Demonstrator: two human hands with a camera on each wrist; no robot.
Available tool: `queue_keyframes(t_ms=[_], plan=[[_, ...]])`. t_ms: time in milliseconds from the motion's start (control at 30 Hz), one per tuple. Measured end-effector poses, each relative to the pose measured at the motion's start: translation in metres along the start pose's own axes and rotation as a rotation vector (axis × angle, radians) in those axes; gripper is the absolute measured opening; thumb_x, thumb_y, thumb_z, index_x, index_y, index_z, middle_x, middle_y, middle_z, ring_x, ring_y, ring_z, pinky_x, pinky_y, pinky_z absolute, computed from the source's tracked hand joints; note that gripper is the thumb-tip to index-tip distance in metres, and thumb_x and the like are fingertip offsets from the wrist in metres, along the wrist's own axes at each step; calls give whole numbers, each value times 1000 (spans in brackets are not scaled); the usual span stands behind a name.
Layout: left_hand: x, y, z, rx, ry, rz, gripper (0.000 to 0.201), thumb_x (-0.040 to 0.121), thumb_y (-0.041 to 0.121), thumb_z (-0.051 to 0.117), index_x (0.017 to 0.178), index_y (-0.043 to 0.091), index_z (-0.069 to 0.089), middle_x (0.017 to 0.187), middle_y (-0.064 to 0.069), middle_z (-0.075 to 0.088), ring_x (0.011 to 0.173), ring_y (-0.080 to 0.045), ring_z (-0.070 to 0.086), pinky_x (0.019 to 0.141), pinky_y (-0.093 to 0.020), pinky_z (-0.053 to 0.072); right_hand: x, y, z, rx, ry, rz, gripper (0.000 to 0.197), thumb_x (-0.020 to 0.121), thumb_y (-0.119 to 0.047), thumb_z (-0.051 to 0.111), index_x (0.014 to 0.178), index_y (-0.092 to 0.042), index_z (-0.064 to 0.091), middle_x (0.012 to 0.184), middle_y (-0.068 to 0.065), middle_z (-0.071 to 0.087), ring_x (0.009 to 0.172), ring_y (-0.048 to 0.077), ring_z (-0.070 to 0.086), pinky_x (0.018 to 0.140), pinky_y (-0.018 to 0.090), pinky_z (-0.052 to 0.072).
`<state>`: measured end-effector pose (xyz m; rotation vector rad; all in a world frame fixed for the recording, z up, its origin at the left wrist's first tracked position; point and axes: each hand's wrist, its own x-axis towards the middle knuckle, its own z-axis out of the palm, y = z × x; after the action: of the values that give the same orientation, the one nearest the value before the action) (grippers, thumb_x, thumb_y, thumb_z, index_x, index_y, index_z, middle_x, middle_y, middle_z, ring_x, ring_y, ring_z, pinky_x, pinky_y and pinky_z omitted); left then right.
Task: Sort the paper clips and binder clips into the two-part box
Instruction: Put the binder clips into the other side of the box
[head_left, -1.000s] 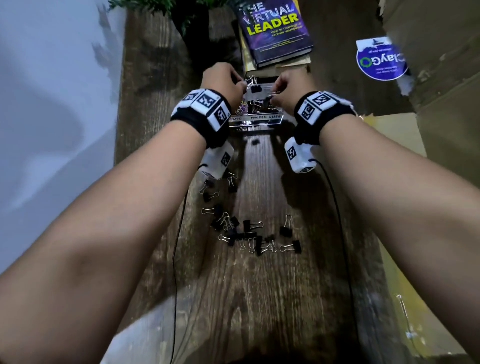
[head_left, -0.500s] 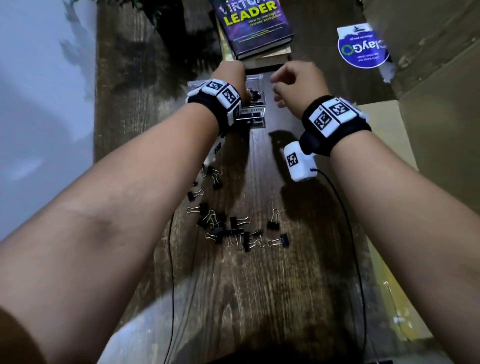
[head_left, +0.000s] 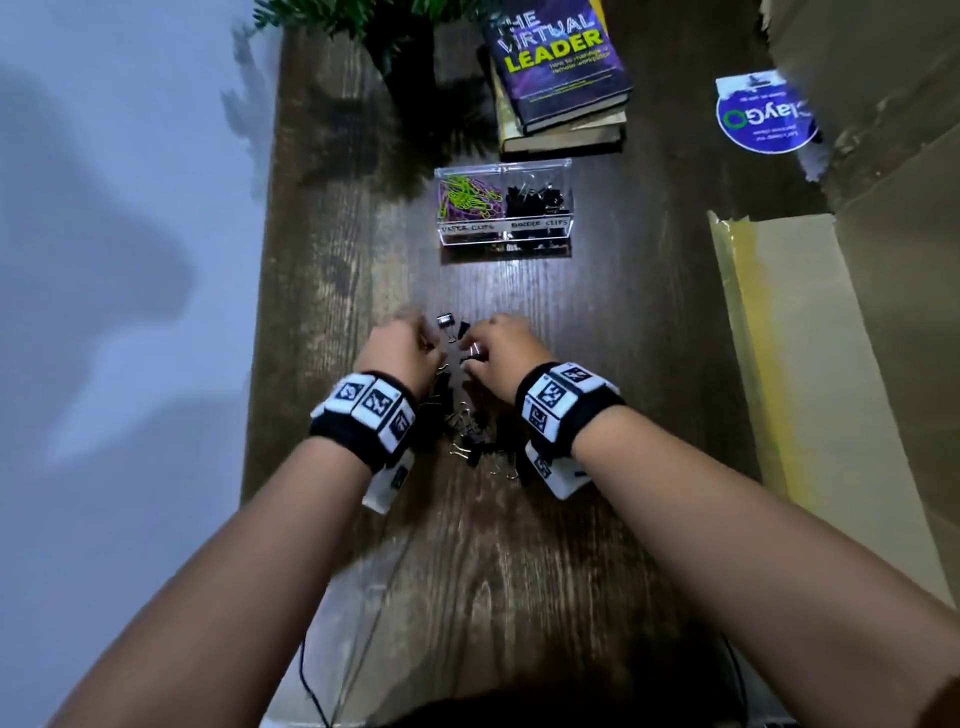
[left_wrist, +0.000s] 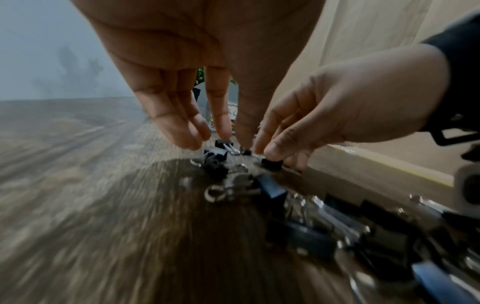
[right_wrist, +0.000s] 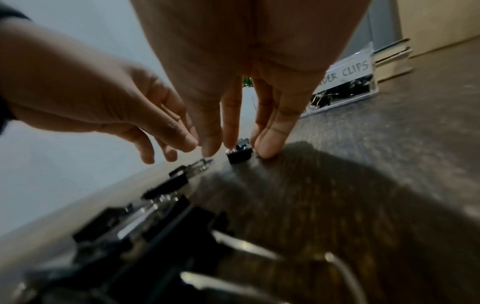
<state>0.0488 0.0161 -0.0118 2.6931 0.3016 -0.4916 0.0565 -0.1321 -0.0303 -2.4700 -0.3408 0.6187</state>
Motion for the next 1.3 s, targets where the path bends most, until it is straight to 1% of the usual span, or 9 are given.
queue_keyframes(t_ms=[300, 500, 633, 767, 867, 967, 1067, 1167, 1300], plan=[[-15, -14, 27, 49, 12, 26, 33, 83, 19, 65, 114, 19, 53, 123, -6, 54, 106, -29, 58, 87, -49, 51, 6, -1, -1, -89, 78, 20, 23, 85, -18, 61, 107, -11, 59, 114, 10, 56, 108, 27, 53, 95, 36, 44], [-20, -21, 20, -2, 34, 30, 35, 83, 15, 60, 116, 16, 47, 122, -8, 53, 102, -28, 58, 83, -41, 51, 27, -13, -6, -74, 90, 9, 44, 87, -12, 61, 129, -7, 51, 130, 12, 43, 114, 27, 52, 100, 35, 42], [-16, -24, 11, -85, 80, 5, 35, 86, 8, 59, 120, 12, 52, 126, -8, 49, 108, -24, 55, 89, -32, 45, 34, -16, 5, -236, 15, 9, 35, 87, -5, 60, 122, -3, 56, 134, 17, 39, 109, 30, 54, 91, 36, 47], [-9, -19, 13, -106, 80, 47, 35, 88, 9, 57, 123, 13, 56, 126, -9, 47, 108, -23, 55, 96, -30, 43, 32, -11, 10, -212, 102, 16, 22, 85, -3, 63, 107, -2, 58, 120, 15, 44, 88, 25, 55, 78, 28, 43], [-7, -16, 21, -96, 34, 62, 35, 87, 9, 57, 122, 14, 58, 126, -11, 42, 102, -26, 58, 98, -37, 46, 32, -8, 8, -131, 123, 25, 22, 82, -2, 65, 103, -8, 58, 112, 10, 50, 88, 22, 54, 80, 29, 44], [-8, -16, 28, -45, 33, 104, 34, 86, 7, 58, 119, 12, 60, 122, -11, 38, 91, -27, 58, 89, -36, 51, 33, -3, 2, -10, 167, 92, 13, 84, -6, 63, 97, -9, 61, 103, 7, 60, 90, 20, 58, 75, 24, 46], [-10, -17, 30, 26, 32, 175, 31, 85, 5, 61, 115, 8, 62, 123, -11, 39, 84, -23, 58, 82, -31, 54, 36, 3, -6, 441, 244, 270, 13, 87, -7, 64, 101, -5, 65, 94, 7, 65, 72, 11, 59, 53, 10, 46], [-10, -18, 30, 55, 15, 203, 29, 87, 7, 61, 116, 7, 61, 124, -12, 42, 86, -24, 60, 85, -31, 53, 40, 4, -20, 864, 261, 409, 10, 89, -11, 63, 97, -6, 68, 85, 12, 67, 67, 19, 60, 55, 26, 56], [-11, -18, 29, 74, -3, 218, 27, 87, 8, 61, 114, 7, 57, 118, -12, 44, 87, -25, 60, 83, -34, 53, 50, 1, -27, 908, 180, 424, 15, 95, -10, 55, 99, -3, 66, 56, 2, 60, 37, 7, 48, 40, 17, 44]])
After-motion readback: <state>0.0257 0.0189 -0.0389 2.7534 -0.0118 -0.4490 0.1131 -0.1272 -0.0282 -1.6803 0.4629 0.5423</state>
